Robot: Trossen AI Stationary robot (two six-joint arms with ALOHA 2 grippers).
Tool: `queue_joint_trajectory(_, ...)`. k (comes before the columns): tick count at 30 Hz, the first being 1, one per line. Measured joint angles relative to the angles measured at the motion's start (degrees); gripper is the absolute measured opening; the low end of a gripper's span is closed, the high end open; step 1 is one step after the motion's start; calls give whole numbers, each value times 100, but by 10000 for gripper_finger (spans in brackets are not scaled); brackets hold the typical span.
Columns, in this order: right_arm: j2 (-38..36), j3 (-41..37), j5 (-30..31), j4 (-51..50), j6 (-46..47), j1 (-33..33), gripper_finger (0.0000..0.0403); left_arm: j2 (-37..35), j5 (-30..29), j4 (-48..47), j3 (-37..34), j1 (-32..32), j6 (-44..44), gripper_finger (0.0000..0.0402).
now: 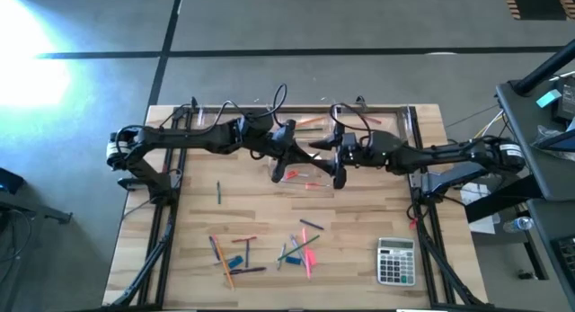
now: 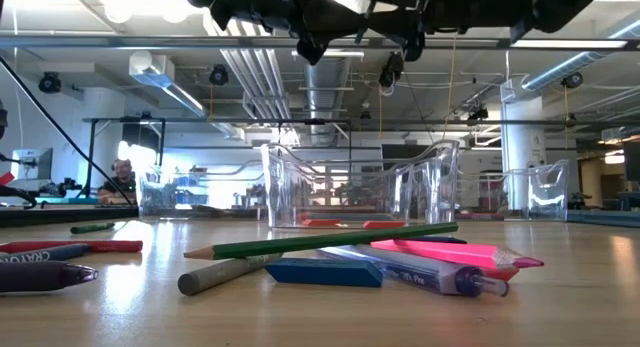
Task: Sort crayons/erasers/pens/pencils in bins
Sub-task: Put the green crayon into the top right transparent bin
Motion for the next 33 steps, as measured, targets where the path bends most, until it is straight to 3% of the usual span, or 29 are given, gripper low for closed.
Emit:
queue_joint_trajectory(10,2,-15,-55,-70,60,7,31,-2,-16,6,-1,0,-135,1)
queue_joint_trajectory(13,-4,-17,-47,-70,109,2,21,-2,-17,8,-1,0,-285,25)
queue_joint_trajectory(19,-158,14,-39,-363,111,-6,19,-144,-154,-57,8,49,-137,117)
queue_joint_trajectory(22,-426,249,335,-1350,-71,-37,19,-449,-603,-510,20,136,-64,159)
queue_joint_trajectory(28,-874,1039,2387,-4623,-589,-299,17,-1316,-1041,-1079,-319,188,54,196)
queue_joint_trajectory(33,-782,1614,2330,-6430,-595,-1478,17,-1824,-1201,-790,-909,99,-73,198)
